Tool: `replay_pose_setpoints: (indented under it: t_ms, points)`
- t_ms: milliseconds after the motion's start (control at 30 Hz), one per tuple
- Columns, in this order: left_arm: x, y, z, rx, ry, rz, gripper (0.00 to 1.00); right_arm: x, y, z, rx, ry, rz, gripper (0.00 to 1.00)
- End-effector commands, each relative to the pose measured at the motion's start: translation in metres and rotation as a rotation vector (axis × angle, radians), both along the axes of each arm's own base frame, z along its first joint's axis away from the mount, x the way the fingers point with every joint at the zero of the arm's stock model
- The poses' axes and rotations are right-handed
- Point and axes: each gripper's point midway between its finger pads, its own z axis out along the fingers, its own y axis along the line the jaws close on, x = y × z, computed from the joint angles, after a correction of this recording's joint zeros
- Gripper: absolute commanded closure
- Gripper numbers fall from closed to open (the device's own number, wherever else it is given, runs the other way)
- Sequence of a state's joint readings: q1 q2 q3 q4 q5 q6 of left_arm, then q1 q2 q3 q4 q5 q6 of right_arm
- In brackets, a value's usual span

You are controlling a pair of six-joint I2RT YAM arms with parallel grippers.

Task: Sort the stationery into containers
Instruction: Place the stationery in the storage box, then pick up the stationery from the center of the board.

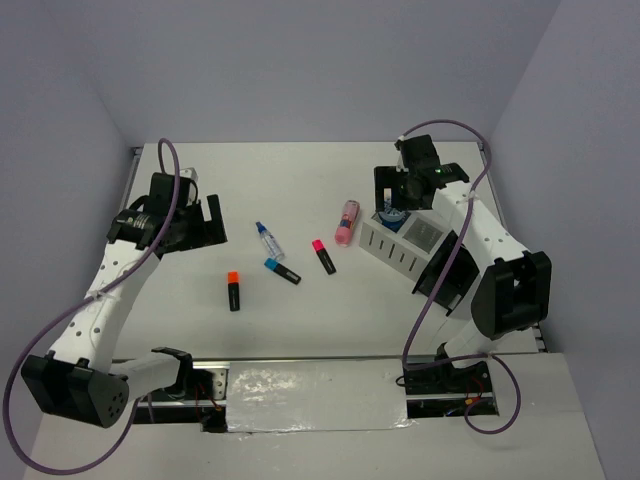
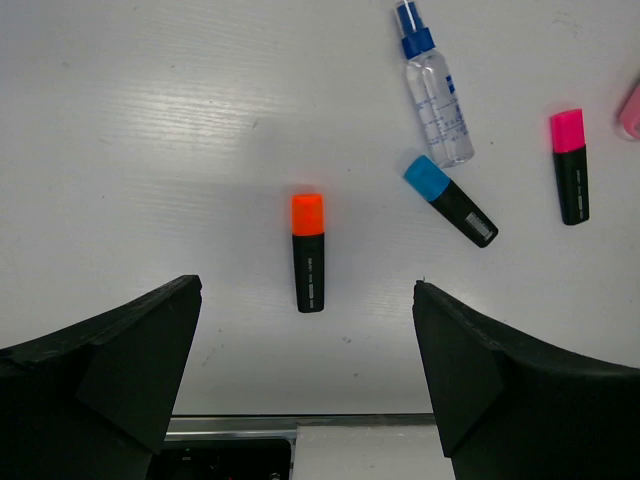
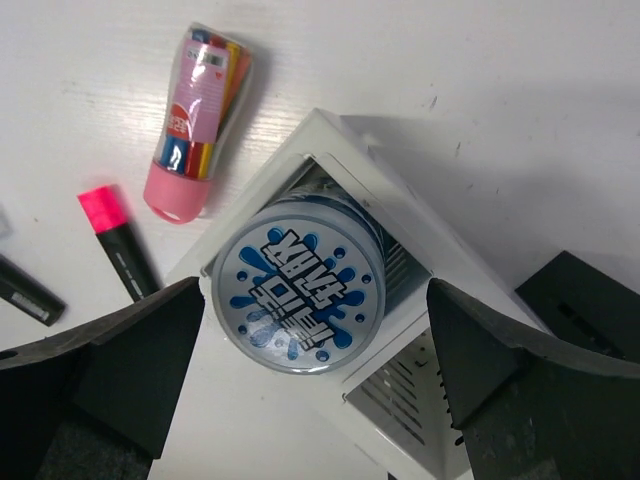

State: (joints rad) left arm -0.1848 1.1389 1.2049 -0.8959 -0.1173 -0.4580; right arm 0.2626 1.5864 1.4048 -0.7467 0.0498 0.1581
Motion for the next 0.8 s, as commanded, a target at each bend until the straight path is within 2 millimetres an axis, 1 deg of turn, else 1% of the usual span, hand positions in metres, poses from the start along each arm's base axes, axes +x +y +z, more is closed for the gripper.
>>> replay_pose_setpoints:
  t_ms: [0,33,67,100,133,167,200,233,267,300,333,367,400,433,467,500,533,567,600,633,667,700,733,767]
  points:
    - [0.021,-0.024,0.021,-0.056,-0.082,-0.112,0.01,0.006,0.001,0.041,0.004,-0.093,-0.007,0.0]
    - [0.024,-0.03,0.022,-0.061,-0.086,-0.135,0.01,0.005,0.0,0.045,0.006,-0.097,-0.011,0.0]
    - [0.029,-0.038,0.016,-0.062,-0.068,-0.154,0.01,0.006,0.0,0.053,0.008,-0.111,-0.018,0.0]
    - [0.035,-0.052,0.021,-0.071,-0.097,-0.191,0.01,0.002,-0.002,0.062,0.017,-0.124,-0.033,0.0]
    - [0.043,-0.061,0.014,-0.069,-0.078,-0.208,0.01,0.001,-0.002,0.074,0.029,-0.147,-0.044,0.0]
    - [0.048,-0.071,0.013,-0.074,-0.081,-0.23,0.01,-0.006,-0.003,0.087,0.053,-0.168,-0.064,0.0]
    - [0.059,-0.088,0.02,-0.086,-0.118,-0.27,0.01,-0.01,-0.004,0.096,0.067,-0.183,-0.078,0.0]
    - [0.07,-0.1,0.005,-0.079,-0.085,-0.289,0.01,-0.014,-0.005,0.107,0.084,-0.206,-0.102,0.0]
    - [0.074,-0.118,0.001,-0.081,-0.088,-0.331,0.01,-0.024,-0.005,0.126,0.131,-0.254,-0.136,0.0]
    - [0.087,-0.136,0.008,-0.101,-0.132,-0.373,0.01,-0.03,-0.003,0.135,0.161,-0.278,-0.138,0.0]
    - [0.098,-0.151,-0.012,-0.087,-0.1,-0.394,0.02,-0.038,-0.001,0.136,0.183,-0.285,-0.138,0.0]
    - [0.102,-0.175,-0.006,-0.095,-0.126,-0.444,0.04,-0.049,-0.001,0.151,0.228,-0.323,-0.154,0.0]
    - [0.111,-0.192,-0.008,-0.094,-0.15,-0.478,0.05,-0.057,0.006,0.153,0.262,-0.32,-0.124,0.0]
    - [0.119,-0.207,-0.028,-0.082,-0.125,-0.501,0.06,-0.064,0.007,0.15,0.279,-0.31,-0.116,0.0]
    - [0.125,-0.225,-0.022,-0.073,-0.162,-0.52,0.06,-0.076,0.007,0.156,0.295,-0.316,-0.103,0.0]
    - [0.132,-0.237,-0.044,-0.062,-0.138,-0.541,0.06,-0.083,0.009,0.156,0.307,-0.309,-0.091,0.0]
    - [0.142,-0.25,-0.047,-0.072,-0.167,-0.55,0.06,-0.094,0.01,0.157,0.332,-0.309,-0.074,0.0]
    - [0.149,-0.263,-0.042,-0.091,-0.187,-0.563,0.07,-0.101,0.013,0.157,0.349,-0.306,-0.06,0.0]
    - [0.155,-0.271,-0.064,-0.093,-0.154,-0.563,0.07,-0.109,0.019,0.157,0.378,-0.295,-0.025,0.0]
    - [0.162,-0.28,-0.064,-0.108,-0.181,-0.563,0.07,-0.115,0.022,0.151,0.394,-0.278,-0.003,0.0]
    - [0.165,-0.29,-0.064,-0.121,-0.197,-0.568,0.07,-0.124,0.027,0.157,0.426,-0.292,0.031,0.0]
    - [0.169,-0.296,-0.079,-0.121,-0.186,-0.569,0.07,-0.131,0.032,0.155,0.45,-0.273,0.062,0.0]
    - [0.173,-0.305,-0.076,-0.131,-0.203,-0.576,0.08,-0.138,0.032,0.157,0.464,-0.273,0.066,0.0]
    - [0.174,-0.31,-0.08,-0.134,-0.2,-0.578,0.08,-0.142,0.034,0.158,0.476,-0.273,0.077,0.0]
